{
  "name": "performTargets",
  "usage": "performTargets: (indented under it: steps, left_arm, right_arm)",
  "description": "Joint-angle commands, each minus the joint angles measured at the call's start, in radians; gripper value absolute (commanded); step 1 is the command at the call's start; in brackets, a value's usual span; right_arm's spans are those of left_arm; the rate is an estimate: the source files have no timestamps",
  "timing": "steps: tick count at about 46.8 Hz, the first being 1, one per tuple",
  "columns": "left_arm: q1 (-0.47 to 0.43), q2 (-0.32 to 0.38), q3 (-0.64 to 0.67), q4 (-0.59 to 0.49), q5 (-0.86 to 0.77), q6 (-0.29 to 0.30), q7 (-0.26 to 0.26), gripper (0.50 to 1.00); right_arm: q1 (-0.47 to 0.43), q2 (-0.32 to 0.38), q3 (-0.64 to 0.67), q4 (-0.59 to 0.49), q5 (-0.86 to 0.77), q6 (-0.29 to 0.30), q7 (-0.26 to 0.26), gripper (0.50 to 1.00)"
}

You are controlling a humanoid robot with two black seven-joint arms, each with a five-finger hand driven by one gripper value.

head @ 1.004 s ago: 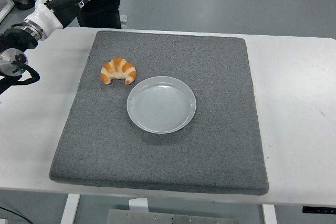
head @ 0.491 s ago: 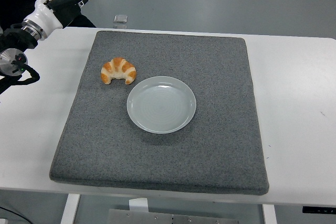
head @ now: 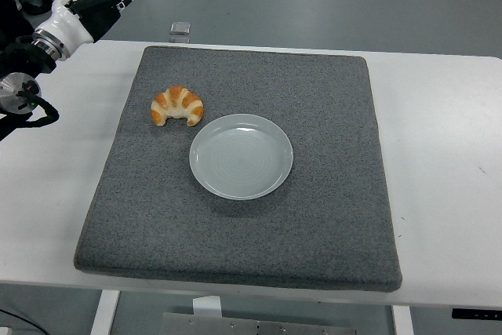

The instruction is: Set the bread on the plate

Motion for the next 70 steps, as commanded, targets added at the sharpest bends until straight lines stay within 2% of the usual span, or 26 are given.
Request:
performTargets:
  steps: [1,38,50,55,62,70]
  left_arm:
    - [0.000,0.000,0.000,0.000,0.000,0.000,0.000,0.988]
    - [-0.017,0.012,-0.001,-0.007,0.002,0.011,0.000,0.981]
    - [-0.087,0.072,0.014,-0.021,0.026,0.002,0.002,0.973]
    - [-0.104,0.107,0.014,-0.058,0.121,0.002,0.003,0.949]
    - [-0.116,0.157,0.014,-0.127,0.346,0.009,0.021,0.919]
    - [-0.133,0.218,0.015,-0.208,0.616,0.006,0.037,0.921]
  right_arm:
    - [0.000,0.000,0.000,0.000,0.000,0.000,0.000,0.938]
    - [0.000,0.000,0.000,-0.001,0.000,0.000,0.000,0.938]
    - [0.000,0.000,0.000,-0.003,0.001,0.002,0.000,0.938]
    - [0.000,0.000,0.000,-0.003,0.001,0.002,0.000,0.938]
    - [0.000,0.000,0.000,-0.003,0.001,0.003,0.000,0.938]
    - [0.000,0.000,0.000,-0.003,0.001,0.003,0.000,0.938]
